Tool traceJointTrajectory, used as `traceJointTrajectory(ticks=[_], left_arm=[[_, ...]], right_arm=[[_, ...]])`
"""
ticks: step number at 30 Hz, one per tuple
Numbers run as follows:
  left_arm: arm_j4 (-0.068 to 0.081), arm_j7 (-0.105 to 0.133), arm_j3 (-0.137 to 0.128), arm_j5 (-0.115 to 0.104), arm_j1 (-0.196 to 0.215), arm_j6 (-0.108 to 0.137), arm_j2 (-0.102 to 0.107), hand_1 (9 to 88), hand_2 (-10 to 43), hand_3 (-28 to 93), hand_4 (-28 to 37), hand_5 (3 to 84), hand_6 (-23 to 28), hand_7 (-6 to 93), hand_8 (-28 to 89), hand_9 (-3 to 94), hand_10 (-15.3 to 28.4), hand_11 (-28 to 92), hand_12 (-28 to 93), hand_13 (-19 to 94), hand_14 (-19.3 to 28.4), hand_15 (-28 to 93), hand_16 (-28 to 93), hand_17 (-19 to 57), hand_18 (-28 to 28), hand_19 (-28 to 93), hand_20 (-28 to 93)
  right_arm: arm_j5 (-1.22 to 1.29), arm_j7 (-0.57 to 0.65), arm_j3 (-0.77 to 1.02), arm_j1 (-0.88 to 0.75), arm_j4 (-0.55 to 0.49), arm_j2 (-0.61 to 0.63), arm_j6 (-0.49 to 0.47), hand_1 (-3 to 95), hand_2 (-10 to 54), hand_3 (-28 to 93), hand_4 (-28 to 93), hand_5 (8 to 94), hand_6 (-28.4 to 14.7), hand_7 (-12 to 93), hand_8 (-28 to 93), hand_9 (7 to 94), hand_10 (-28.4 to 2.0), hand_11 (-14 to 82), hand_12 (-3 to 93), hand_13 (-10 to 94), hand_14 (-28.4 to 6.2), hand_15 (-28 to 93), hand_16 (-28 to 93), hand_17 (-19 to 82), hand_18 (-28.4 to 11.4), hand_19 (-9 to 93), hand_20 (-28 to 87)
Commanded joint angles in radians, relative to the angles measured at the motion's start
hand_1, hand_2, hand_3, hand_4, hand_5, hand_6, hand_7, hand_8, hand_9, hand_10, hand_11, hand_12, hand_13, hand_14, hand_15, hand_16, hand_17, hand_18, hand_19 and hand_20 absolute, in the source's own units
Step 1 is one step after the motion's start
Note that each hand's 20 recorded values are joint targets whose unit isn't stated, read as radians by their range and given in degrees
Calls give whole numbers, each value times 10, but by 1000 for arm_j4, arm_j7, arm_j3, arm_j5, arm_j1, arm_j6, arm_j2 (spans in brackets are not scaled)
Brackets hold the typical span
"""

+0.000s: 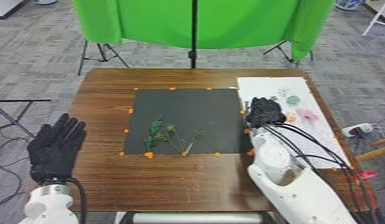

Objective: Arrange flowers

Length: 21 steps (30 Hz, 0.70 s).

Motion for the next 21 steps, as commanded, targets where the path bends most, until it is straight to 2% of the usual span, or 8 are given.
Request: traceJointTrajectory(ticks=[1, 12, 21], left_arm=[[8, 4, 9, -33, 14, -10, -8, 287, 50, 802, -283, 487, 114, 85, -91, 399, 160, 189, 82, 305, 167, 303, -51, -54, 148, 356, 126], [5, 2, 4, -52, 16, -6, -7, 280, 60, 800, -283, 487, 114, 82, -90, 401, 161, 190, 81, 303, 167, 309, -60, -54, 147, 349, 122], [8, -5, 4, -54, 3, -13, -2, 275, 67, 802, -283, 488, 114, 83, -90, 401, 160, 190, 81, 302, 167, 310, -62, -54, 146, 347, 122]], right_arm=[[18, -2, 31, -48, -114, 43, 192, 552, -95, 869, -139, 909, -18, 318, 171, 937, -114, 217, 358, 937, -35, 386, 498, 560, -263, 932, 495], [138, 23, 45, -117, -334, 30, 267, 550, -95, 860, -119, 908, -15, 319, 186, 937, -116, 224, 363, 937, -36, 395, 499, 558, -270, 932, 492], [149, 33, 8, -208, -380, -36, 186, 547, -95, 862, -120, 897, -9, 330, 195, 937, -101, 219, 367, 937, -32, 401, 498, 560, -268, 932, 496]])
